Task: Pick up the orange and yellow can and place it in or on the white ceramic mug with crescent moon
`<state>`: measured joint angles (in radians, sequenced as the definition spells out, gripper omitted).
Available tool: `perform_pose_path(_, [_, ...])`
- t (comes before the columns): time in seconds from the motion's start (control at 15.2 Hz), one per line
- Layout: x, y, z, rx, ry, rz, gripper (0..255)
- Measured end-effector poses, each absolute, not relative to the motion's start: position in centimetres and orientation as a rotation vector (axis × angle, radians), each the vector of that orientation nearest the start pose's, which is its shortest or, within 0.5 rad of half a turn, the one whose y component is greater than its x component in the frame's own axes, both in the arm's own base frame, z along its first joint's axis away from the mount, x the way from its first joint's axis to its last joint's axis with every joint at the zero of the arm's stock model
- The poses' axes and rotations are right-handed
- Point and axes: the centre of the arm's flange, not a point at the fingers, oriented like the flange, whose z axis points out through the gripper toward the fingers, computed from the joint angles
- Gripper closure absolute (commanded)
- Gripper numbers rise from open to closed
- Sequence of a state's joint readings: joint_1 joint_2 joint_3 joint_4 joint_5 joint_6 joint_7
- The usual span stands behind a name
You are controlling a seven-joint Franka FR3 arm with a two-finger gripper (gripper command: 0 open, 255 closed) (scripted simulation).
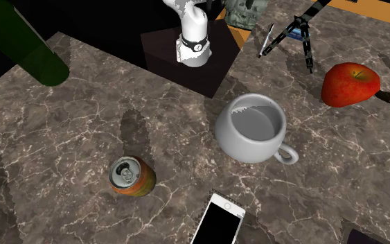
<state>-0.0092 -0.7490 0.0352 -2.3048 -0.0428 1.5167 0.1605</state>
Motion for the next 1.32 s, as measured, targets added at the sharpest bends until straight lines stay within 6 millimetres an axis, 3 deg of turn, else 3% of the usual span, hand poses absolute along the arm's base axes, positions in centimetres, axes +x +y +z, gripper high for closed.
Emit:
perform_pose_path(0.13, [31.6,0.2,59.7,-3.202,0.237,0.052,0])
perform_pose_path(0.33, [34.1,-1.9,59.3,-3.198,0.251,0.040,0])
perform_pose_path(1.32, [47.2,-16.0,57.2,-3.175,0.335,-0.028,0])
